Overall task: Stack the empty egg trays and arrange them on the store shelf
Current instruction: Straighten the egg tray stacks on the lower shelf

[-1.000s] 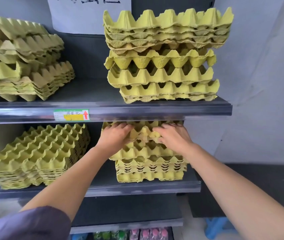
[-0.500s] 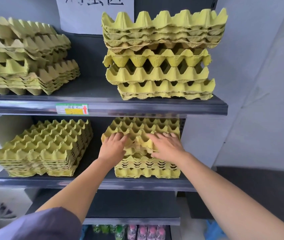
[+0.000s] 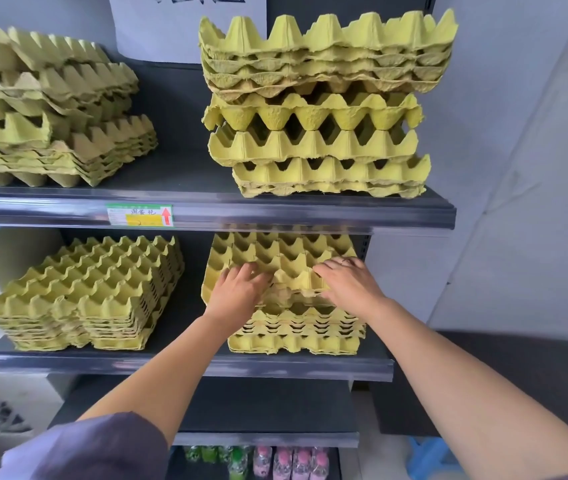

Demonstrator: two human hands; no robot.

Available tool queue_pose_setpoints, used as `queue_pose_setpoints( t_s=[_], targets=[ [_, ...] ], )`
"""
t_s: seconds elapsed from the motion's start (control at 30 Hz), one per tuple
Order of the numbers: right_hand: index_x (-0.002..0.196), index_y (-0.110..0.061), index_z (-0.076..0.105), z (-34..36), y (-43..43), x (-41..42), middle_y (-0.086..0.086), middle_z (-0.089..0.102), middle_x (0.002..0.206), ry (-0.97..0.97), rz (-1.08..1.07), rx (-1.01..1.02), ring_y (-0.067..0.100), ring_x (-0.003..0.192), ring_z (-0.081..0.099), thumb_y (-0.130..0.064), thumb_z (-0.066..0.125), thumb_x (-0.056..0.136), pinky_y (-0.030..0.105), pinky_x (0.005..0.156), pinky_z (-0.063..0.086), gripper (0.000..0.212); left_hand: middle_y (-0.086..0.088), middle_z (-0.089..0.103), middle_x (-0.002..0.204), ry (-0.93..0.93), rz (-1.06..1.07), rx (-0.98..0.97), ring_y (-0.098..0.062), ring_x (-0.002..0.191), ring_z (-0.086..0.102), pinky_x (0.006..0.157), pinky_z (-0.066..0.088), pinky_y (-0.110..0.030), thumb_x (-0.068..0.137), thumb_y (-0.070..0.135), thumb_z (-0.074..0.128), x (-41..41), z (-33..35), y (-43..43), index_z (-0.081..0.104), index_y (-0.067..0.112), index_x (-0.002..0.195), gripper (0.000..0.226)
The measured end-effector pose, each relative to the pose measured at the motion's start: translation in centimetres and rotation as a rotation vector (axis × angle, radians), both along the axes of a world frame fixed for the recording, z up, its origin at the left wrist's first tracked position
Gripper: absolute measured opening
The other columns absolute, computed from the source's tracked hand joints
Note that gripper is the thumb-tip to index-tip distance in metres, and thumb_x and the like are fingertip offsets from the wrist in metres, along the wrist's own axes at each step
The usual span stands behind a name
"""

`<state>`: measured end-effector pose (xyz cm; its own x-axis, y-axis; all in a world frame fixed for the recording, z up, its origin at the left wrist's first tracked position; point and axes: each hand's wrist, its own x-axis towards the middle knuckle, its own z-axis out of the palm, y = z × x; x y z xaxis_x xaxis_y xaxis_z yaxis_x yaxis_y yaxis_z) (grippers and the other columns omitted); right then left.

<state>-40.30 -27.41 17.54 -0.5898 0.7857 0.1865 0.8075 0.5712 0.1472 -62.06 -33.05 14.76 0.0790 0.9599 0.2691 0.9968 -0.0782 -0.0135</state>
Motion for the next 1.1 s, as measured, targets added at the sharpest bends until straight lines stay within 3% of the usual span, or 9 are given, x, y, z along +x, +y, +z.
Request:
queue_pose_setpoints(
  t_s=[0.17, 0.27, 0.37, 0.57, 0.73, 0.83, 0.93, 1.1],
  targets=[
    [0.139, -0.018, 0.041, -0.6, 1.0, -0.2, 0.002, 0.045, 0.143, 0.000, -0.092, -0.089, 0.022, 0.135, 0.035, -0.034, 0.059, 0.091, 0.043, 0.111, 0.028, 0.054, -0.004, 0.030, 0.147, 0.086, 0.040, -0.039, -0.028, 0.138, 0.024, 0.118, 0.006, -0.047, 0.090, 0.002, 0.047, 0.7, 0.5, 1.3, 0.027, 0.035, 0.145, 0.067],
    [0.138, -0.017, 0.041, -1.7, 1.0, -0.7, 0.003, 0.044, 0.144, -0.044, -0.112, -0.126, 0.023, 0.137, 0.033, -0.034, 0.058, 0.092, 0.044, 0.108, 0.030, 0.052, -0.005, 0.027, 0.150, 0.016, 0.052, -0.215, -0.027, 0.139, 0.025, 0.117, 0.007, -0.045, 0.084, -0.009, 0.042, 0.7, 0.0, 2.0, 0.023, 0.037, 0.146, 0.080],
    [0.136, -0.016, 0.042, -2.3, 1.2, -1.0, 0.003, 0.044, 0.143, -0.045, -0.123, -0.102, 0.023, 0.137, 0.032, -0.033, 0.059, 0.091, 0.044, 0.108, 0.029, 0.051, -0.005, 0.029, 0.150, -0.024, 0.029, -0.245, -0.023, 0.139, 0.029, 0.117, 0.007, -0.043, 0.081, -0.013, 0.040, 0.3, -0.8, 2.3, 0.020, 0.036, 0.147, 0.085],
    [0.135, -0.015, 0.042, -3.4, 1.6, -1.0, 0.004, 0.046, 0.141, -0.048, -0.142, -0.124, 0.023, 0.136, 0.032, -0.027, 0.058, 0.092, 0.046, 0.109, 0.029, 0.048, -0.007, 0.017, 0.154, 0.031, 0.036, -0.322, -0.028, 0.142, 0.020, 0.117, 0.001, -0.045, 0.090, 0.003, 0.039, 0.6, -1.3, 2.3, 0.010, 0.035, 0.149, 0.073],
    [0.139, -0.014, 0.039, -3.4, 1.6, -0.9, 0.005, 0.042, 0.144, -0.026, -0.128, -0.142, 0.024, 0.138, 0.029, -0.026, 0.055, 0.094, 0.045, 0.111, 0.027, 0.049, -0.008, 0.020, 0.153, 0.023, 0.047, -0.331, -0.028, 0.141, 0.023, 0.117, 0.003, -0.047, 0.097, 0.024, 0.041, 0.6, -1.3, 2.3, 0.010, 0.035, 0.149, 0.061],
    [0.144, -0.018, 0.037, -3.0, 1.1, -0.4, 0.003, 0.035, 0.148, 0.102, -0.135, -0.148, 0.026, 0.137, 0.031, -0.029, 0.051, 0.095, 0.043, 0.113, 0.029, 0.052, -0.006, 0.033, 0.147, -0.077, 0.060, -0.195, -0.028, 0.137, 0.030, 0.116, 0.011, -0.046, 0.097, 0.028, 0.042, 1.1, -0.6, 1.9, 0.022, 0.032, 0.147, 0.054],
    [0.141, -0.018, 0.041, -3.0, 0.7, 0.9, 0.005, 0.034, 0.148, 0.302, -0.288, -0.101, 0.027, 0.131, 0.036, -0.031, 0.047, 0.097, 0.040, 0.104, 0.040, 0.047, -0.003, 0.044, 0.139, -0.224, 0.112, -0.037, -0.027, 0.131, 0.037, 0.111, 0.023, -0.040, 0.095, 0.028, 0.044, 0.6, -0.6, 1.7, 0.037, 0.030, 0.140, 0.045],
    [0.142, -0.011, 0.034, -3.7, 0.7, 1.5, 0.018, 0.044, 0.135, 0.550, -0.550, -0.361, 0.035, 0.119, 0.051, -0.040, 0.042, 0.099, 0.042, 0.096, 0.047, 0.053, -0.006, 0.047, 0.136, -0.399, 0.183, -0.127, -0.027, 0.129, 0.037, 0.105, 0.031, -0.040, 0.095, 0.032, 0.047, -0.2, -1.1, 1.7, 0.039, 0.025, 0.139, 0.045]
  ],
)
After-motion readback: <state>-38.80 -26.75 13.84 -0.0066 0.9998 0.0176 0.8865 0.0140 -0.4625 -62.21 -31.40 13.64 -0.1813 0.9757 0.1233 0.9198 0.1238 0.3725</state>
